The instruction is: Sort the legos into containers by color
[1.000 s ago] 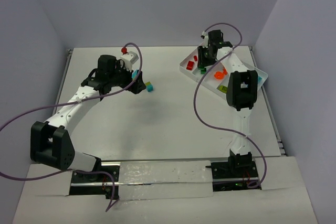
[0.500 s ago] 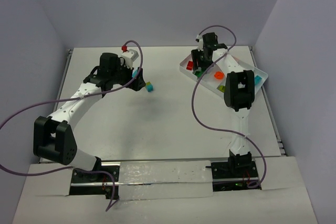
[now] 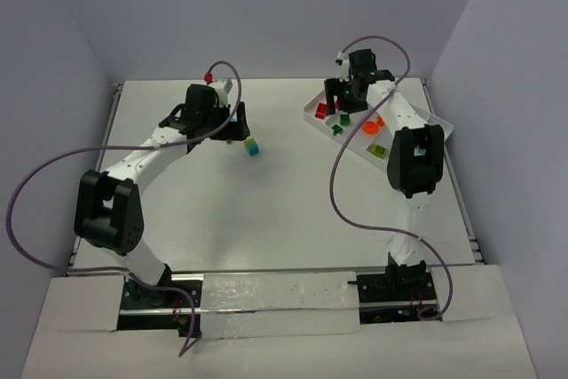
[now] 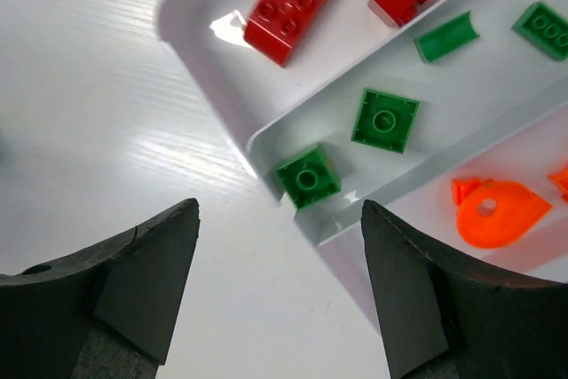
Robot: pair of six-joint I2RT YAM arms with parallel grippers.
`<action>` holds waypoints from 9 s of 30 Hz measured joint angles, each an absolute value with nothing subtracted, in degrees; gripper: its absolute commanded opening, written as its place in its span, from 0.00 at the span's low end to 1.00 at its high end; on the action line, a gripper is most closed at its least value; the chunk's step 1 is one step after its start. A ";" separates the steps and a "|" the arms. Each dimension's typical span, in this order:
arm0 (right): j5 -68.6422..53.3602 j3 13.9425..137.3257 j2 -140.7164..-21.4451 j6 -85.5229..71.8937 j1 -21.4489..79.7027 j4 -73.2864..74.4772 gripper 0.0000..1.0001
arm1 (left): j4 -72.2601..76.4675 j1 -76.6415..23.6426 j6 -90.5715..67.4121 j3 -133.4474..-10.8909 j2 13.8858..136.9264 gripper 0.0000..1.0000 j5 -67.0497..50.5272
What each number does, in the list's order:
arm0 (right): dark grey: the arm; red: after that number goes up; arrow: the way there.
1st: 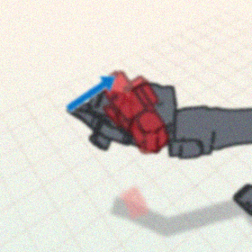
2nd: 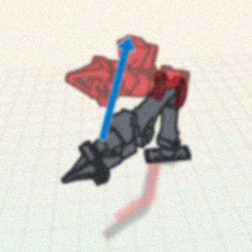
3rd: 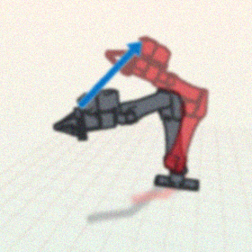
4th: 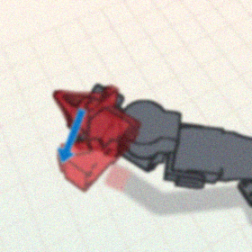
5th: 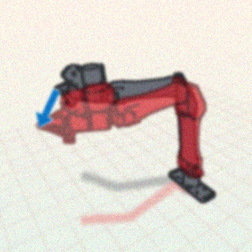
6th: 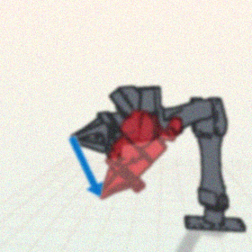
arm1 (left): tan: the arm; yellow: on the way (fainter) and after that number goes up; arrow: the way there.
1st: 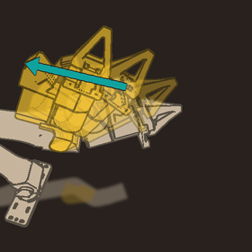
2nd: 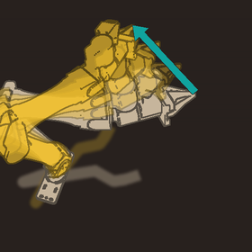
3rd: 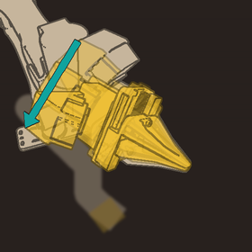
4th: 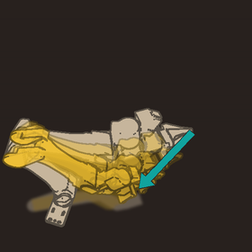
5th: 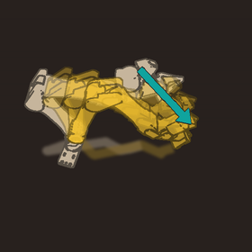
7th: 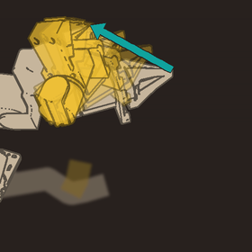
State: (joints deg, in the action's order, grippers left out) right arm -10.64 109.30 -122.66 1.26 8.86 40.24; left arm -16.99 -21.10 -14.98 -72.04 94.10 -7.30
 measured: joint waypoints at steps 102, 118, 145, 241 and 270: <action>-17.01 96.43 -104.81 -26.68 34.54 15.47 0.58 | -20.11 -18.64 -62.85 -85.20 93.76 0.01 -22.91; -22.90 89.26 -101.39 -23.11 34.47 9.79 0.00 | -19.73 -17.64 -60.13 -82.48 92.47 0.99 -22.09; -64.40 65.93 -82.54 -6.40 28.76 15.96 0.00 | -7.89 -19.96 -19.51 -65.36 76.40 0.82 -67.91; 1.87 92.30 -115.41 22.02 -20.29 45.36 0.66 | -20.21 -23.49 -3.79 -82.48 96.49 0.00 -52.51; -38.77 89.69 -81.46 14.08 15.22 40.06 0.95 | -3.34 -21.86 -38.81 -71.81 94.41 0.00 -59.66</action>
State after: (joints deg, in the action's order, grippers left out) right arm -38.77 89.69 -81.46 14.08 15.22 40.06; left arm -3.34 -21.86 -38.81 -71.81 94.41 -59.66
